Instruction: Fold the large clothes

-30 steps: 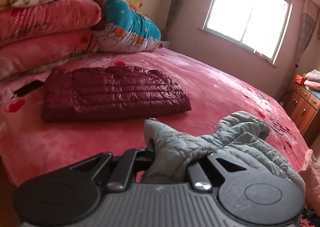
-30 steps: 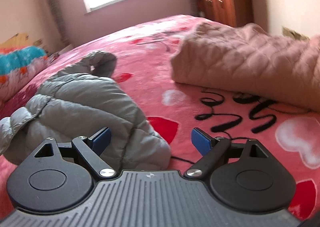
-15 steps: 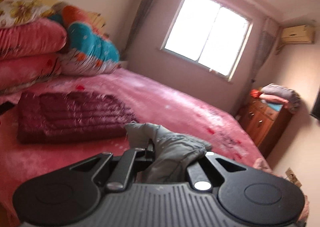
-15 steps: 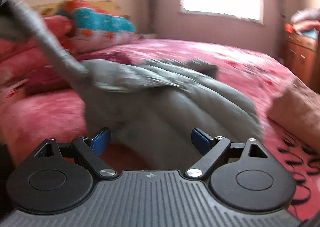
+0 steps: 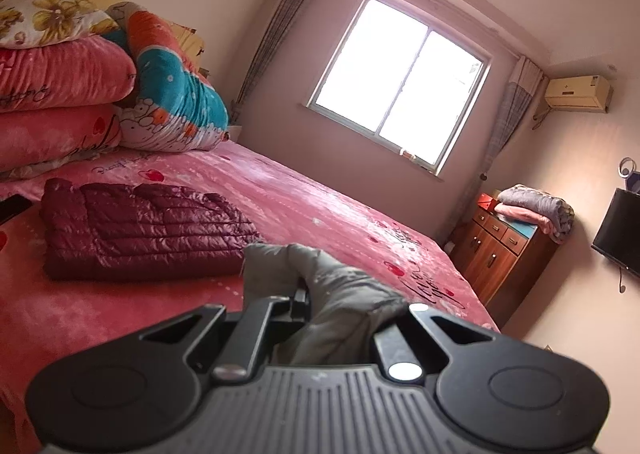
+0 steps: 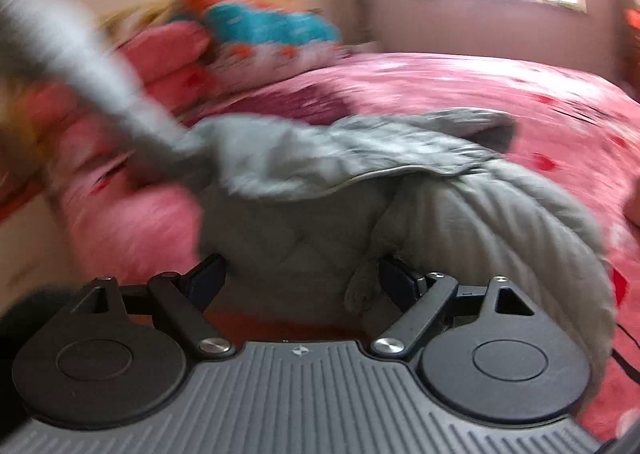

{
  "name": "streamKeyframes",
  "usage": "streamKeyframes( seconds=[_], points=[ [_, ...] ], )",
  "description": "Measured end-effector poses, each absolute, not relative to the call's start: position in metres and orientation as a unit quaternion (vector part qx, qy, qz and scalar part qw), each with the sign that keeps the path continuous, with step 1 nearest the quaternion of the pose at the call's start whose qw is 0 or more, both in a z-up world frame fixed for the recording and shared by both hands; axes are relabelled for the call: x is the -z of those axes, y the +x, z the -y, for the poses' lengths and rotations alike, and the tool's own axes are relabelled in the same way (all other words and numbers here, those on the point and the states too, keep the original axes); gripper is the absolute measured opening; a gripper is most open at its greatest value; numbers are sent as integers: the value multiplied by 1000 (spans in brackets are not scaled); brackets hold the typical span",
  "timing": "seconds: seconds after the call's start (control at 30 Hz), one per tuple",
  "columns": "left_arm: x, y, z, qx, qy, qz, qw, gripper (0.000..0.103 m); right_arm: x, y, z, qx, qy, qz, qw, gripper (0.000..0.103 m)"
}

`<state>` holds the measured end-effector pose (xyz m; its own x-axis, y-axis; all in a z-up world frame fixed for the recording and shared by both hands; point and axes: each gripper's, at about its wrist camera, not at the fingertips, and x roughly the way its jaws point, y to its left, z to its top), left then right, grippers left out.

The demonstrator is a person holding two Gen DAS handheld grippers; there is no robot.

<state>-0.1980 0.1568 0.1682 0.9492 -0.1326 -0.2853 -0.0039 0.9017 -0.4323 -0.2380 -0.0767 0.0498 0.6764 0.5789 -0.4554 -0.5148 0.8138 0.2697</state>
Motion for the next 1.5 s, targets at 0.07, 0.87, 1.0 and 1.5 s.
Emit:
streamKeyframes(
  seconds=[0.07, 0.87, 1.0, 1.5],
  points=[
    [-165, -200, -164, 28, -225, -158, 961, 2, -55, -221, 87, -259, 94, -263, 924, 103],
    [-109, -189, -153, 54, -225, -266, 936, 2, -24, -206, 258, 171, 322, -327, 872, 103],
    [-109, -191, -129, 92, -213, -274, 933, 2, -45, -232, 233, 109, 289, -307, 900, 103],
    [-99, -198, -108, 93, -191, -299, 930, 4, -66, -306, 53, -223, 14, -305, 926, 79]
  ],
)
